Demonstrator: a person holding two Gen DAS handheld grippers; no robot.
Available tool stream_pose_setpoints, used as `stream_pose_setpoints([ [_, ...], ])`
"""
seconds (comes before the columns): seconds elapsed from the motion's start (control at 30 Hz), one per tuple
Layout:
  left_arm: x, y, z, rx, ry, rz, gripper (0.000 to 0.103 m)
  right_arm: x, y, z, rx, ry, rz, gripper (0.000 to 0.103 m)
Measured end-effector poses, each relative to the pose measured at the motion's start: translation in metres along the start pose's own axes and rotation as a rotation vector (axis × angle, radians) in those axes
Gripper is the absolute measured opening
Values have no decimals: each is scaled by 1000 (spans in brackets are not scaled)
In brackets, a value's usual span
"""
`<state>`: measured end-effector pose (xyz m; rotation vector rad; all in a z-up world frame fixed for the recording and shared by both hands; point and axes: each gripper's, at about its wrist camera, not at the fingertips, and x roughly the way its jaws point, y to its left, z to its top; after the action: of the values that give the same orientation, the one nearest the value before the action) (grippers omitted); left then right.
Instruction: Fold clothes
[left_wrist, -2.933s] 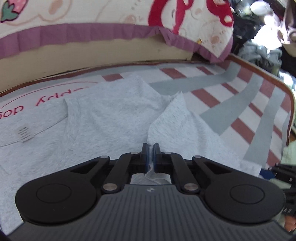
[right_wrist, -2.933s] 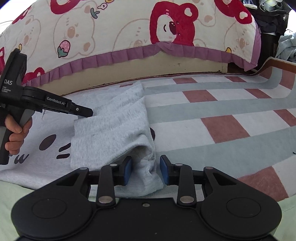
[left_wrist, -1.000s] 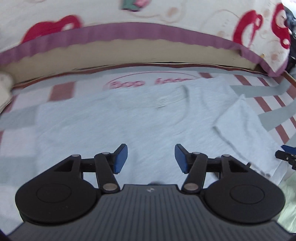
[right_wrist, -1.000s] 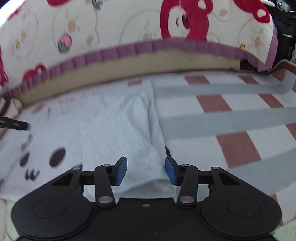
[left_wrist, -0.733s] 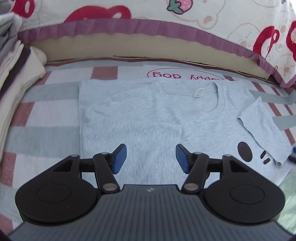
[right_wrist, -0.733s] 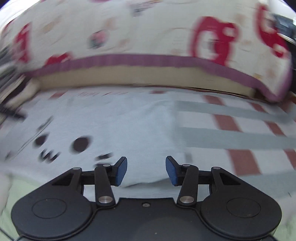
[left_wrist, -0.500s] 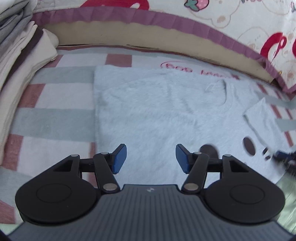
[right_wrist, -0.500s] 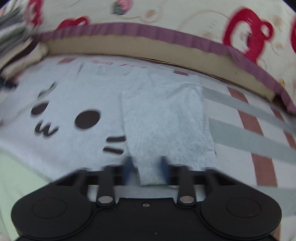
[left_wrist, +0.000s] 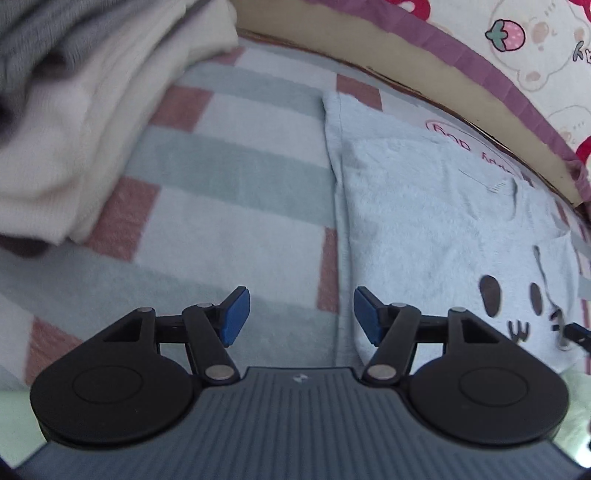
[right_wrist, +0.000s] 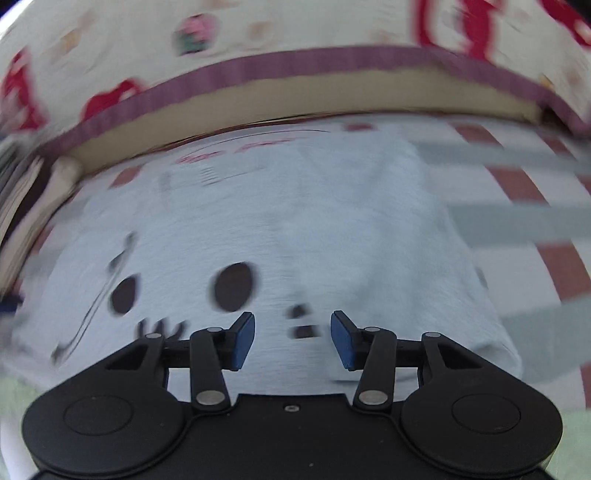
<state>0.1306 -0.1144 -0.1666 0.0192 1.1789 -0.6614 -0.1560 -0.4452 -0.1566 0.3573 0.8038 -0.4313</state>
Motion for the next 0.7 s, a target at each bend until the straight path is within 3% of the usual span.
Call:
stream_pose_setpoints([
  [0.1,8,-2,-10,-51,46,-77,62,6,41,-5,-86,20,104,51],
  [0.2,9,-6,-15,-45,41,-76,62,13,84,-8,-158,31,223,51],
  [0.4,13,-10,-19,-42,55,-94,66,11,182,-20,-564,2,368,54],
  [0.5,15,-5,-19,-92,75,-167,67,12,217,-26,-712,-4,429,57],
  [0.57,16,-2,-21,-131,91,-251,55,17,233,-27,-750,3,460,58],
  [0.6,17,-2,-22,-146,94,-287,24,20,239,-27,-765,6,467,58],
  [0.63,17,-2,-22,-152,81,-282,9,23,245,-28,-781,7,472,58],
  [0.7,15,-1,-22,-153,54,-269,8,29,254,-30,-806,13,461,58],
])
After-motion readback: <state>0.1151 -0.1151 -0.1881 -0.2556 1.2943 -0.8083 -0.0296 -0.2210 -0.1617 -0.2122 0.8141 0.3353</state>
